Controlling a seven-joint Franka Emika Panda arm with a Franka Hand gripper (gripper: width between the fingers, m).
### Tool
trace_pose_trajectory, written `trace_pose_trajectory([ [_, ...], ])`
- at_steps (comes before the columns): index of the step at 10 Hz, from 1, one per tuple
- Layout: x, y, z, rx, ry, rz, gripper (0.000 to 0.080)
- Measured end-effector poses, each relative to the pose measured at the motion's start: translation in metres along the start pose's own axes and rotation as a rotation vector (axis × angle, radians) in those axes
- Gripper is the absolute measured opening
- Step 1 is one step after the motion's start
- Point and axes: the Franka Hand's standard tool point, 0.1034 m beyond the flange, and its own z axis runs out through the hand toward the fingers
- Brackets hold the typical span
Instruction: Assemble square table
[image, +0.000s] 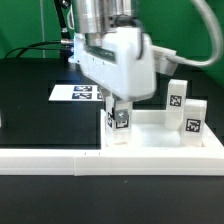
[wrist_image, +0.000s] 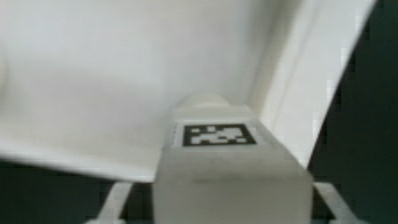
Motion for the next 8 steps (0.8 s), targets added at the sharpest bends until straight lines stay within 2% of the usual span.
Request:
trace_pose_trajectory([
  [3, -0.0002, -0.0011, 0.0011, 0.008, -0.05, 0.279, 0.029],
  [5, -0.0002, -0.0006, 0.0017, 0.008, -0.049, 0.266, 0.029],
  [6, -0.0003, -0.0005, 0.0018, 0.007, -0.049, 0.266, 0.0479],
  [7, 0.0025, -0.0026, 0.0014, 0.039, -0.038, 0.163, 0.0593],
  [8, 0.0047, -0.0003, 0.0026, 0.082, -0.022, 0.042, 0.0593],
])
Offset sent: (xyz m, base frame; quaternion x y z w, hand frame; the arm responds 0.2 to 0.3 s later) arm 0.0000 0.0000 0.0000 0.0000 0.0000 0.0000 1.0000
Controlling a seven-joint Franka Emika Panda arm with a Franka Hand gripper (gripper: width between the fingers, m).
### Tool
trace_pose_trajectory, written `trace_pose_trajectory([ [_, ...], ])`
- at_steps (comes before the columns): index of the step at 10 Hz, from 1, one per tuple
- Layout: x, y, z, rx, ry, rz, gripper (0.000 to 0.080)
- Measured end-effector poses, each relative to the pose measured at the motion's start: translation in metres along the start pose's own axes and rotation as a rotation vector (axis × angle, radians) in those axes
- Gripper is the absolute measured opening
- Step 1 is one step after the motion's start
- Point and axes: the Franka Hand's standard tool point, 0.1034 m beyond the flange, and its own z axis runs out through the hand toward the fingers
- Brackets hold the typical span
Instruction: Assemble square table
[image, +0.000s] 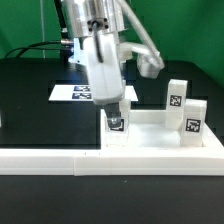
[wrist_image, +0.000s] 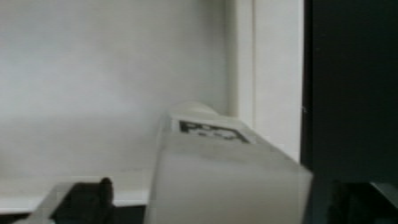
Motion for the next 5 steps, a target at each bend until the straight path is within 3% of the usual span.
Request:
trace_pose_trajectory([
  [2, -0.0055, 0.0006, -0.0006, -0.002, -0.016, -0.298, 0.0632],
  [5, -0.0032, 0.0012, 0.0002, -0.005, -0.011, -0.477, 0.0649],
])
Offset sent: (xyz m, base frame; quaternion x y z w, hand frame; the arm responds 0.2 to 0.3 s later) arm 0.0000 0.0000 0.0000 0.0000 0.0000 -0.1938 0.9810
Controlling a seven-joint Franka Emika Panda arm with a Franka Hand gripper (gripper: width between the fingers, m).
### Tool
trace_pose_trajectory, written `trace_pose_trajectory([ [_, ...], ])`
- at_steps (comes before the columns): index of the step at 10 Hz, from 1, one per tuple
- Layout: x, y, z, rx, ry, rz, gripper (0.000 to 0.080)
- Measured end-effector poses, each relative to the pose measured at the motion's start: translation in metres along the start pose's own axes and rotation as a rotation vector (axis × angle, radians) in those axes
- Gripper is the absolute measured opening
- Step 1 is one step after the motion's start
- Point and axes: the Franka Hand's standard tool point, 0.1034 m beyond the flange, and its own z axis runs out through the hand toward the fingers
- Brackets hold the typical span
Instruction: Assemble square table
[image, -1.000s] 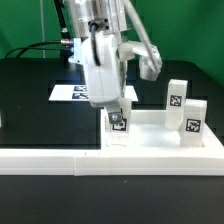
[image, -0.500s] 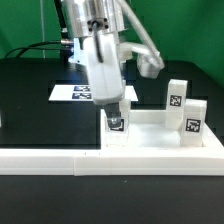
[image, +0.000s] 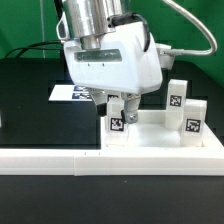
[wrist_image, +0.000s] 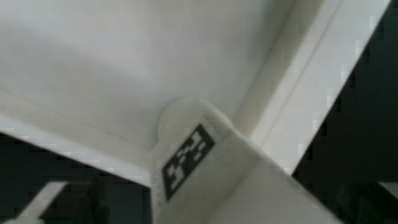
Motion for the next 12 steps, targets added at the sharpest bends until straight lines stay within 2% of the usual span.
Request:
trace_pose_trajectory([
  [1, -0.001, 0.0, 0.0, -0.004, -0.001, -0.065, 0.0649],
  [2, -0.006, 0.0, 0.001, -0.05, -0.026, -0.353, 0.0649],
  [3, -0.013, 0.002, 0.005, -0.083, -0.078, -0.507, 0.0649],
  [4, -0.021, 0.003, 0.012, -0.152, -0.135, -0.638, 0.0649],
  [5, -0.016, -0.002, 0.011, -0.138, -0.114, -0.715, 0.0649],
  [7, -0.014, 0.0, 0.012, -0.14, -0.111, -0.702, 0.0649],
  [9, -0.014, 0.0, 0.012, -0.141, -0.11, -0.679, 0.0379],
  [10, -0.011, 0.004, 0.013, -0.151, -0.103, -0.598, 0.0379],
  [11, -0.01, 0.006, 0.013, -0.156, -0.095, -0.511, 0.0292],
  [12, -0.011, 0.005, 0.013, -0.156, -0.092, -0.454, 0.0292],
])
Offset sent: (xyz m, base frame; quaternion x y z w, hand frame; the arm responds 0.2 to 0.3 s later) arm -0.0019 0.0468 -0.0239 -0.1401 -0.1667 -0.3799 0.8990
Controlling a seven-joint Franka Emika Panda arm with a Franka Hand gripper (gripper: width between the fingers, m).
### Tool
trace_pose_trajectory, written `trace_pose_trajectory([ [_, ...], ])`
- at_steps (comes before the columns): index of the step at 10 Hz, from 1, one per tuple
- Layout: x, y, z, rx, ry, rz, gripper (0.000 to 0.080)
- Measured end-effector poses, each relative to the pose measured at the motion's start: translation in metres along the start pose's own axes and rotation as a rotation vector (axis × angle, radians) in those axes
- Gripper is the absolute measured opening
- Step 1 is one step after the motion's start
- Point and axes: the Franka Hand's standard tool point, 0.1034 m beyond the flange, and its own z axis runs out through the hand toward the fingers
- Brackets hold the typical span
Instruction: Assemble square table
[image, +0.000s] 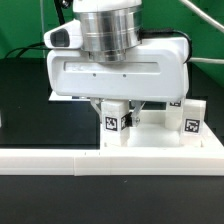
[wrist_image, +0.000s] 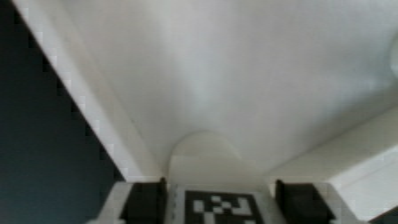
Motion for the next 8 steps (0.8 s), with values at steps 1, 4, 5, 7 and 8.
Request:
trace_pose_trajectory([
  [1, 0.0, 0.0, 0.0, 0.0, 0.0, 0.066, 0.0292],
  [4, 0.0, -0.001, 0.0, -0.001, 0.001, 0.307, 0.0291],
  [5, 0.002, -0.007, 0.0, 0.002, 0.008, 0.509, 0.0291],
  [7, 0.004, -0.013, 0.001, -0.003, 0.003, 0.82, 0.0291],
  [8, 0.006, -0.016, 0.002, 0.006, 0.009, 1.039, 0.0291],
])
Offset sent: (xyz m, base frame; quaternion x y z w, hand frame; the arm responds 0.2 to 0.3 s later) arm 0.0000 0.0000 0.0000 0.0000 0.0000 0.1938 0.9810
